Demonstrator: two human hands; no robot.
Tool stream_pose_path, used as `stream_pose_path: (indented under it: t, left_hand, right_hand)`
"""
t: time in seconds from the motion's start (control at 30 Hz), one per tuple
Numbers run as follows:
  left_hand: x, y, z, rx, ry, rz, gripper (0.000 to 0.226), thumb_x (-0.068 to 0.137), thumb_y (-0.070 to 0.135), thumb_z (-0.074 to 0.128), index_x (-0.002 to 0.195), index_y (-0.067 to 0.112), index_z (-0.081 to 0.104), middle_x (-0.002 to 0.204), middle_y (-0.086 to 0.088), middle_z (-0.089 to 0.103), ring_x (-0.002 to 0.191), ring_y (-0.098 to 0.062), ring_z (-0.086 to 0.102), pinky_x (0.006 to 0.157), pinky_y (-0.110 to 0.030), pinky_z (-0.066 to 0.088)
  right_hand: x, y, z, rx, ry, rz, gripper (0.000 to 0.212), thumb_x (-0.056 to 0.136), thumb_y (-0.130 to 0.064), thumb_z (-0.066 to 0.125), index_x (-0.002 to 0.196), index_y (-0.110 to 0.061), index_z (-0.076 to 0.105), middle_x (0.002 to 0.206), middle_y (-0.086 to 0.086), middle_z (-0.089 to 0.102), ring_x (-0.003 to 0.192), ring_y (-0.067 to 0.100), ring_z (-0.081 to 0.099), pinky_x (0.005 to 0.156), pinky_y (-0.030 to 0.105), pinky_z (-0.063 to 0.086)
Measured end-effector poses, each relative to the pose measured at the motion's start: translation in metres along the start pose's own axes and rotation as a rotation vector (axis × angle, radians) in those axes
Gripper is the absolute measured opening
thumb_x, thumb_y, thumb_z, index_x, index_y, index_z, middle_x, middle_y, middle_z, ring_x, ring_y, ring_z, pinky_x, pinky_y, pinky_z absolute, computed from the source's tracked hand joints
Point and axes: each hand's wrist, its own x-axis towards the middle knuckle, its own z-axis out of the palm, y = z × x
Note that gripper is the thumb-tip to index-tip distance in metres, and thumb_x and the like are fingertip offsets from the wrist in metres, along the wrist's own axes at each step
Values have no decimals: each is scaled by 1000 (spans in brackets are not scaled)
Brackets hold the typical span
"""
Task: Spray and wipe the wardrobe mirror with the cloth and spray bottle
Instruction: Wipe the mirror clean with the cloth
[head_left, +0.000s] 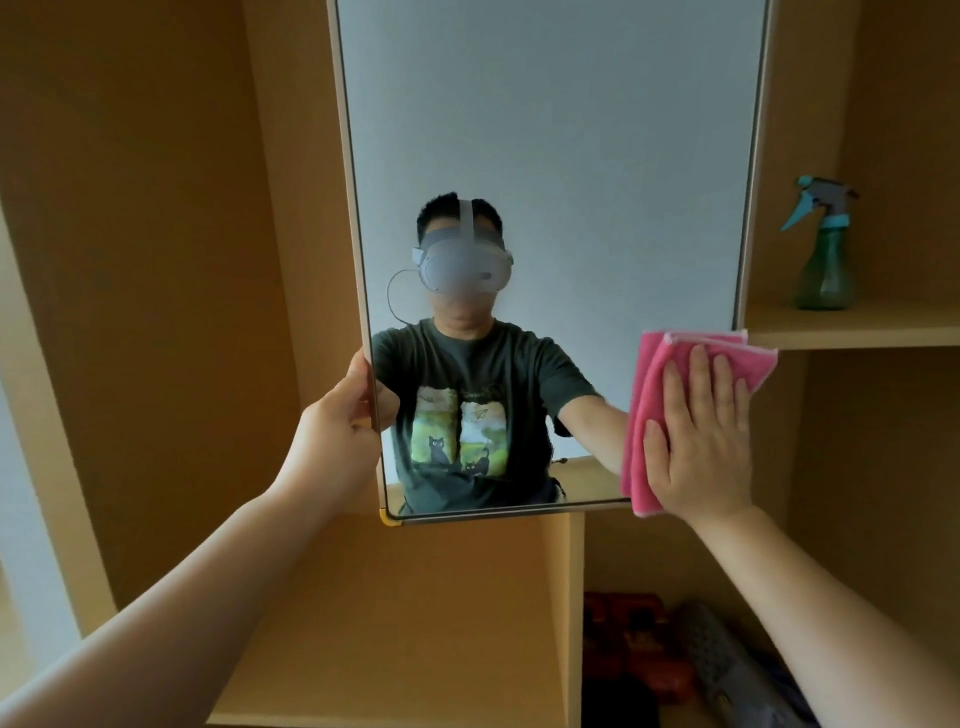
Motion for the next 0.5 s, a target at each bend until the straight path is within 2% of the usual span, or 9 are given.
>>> stream_pose_path:
  t: [0.2,0.37,0.5]
  left_hand:
    - [-3,3,1,-31,10,-33,31,98,12,36,124,20,51,89,-1,67,94,-19,66,98,-43,48]
    - [-6,8,2,-8,16,-28,43,97,2,41,132,27,45,96,-1,66,98,-17,65,101,-39,46]
    - [-8,12,2,34,39,-31,59,94,-4,45,140,33,38,97,9,65,97,-11,65,100,-37,47]
  right_hand:
    - [-15,-1,1,-23,-46,11,63,100,-42,16,156,-15,1,160,14,4,149,34,-1,120,52,5]
    - [9,-1,-8,-21,-43,-18,63,100,-43,15,155,-16,1,161,14,2,148,34,-2,121,51,2]
    - [75,-5,-26,-18,-7,1,63,100,-43,13,155,-14,3,161,18,11,148,38,8,120,52,5]
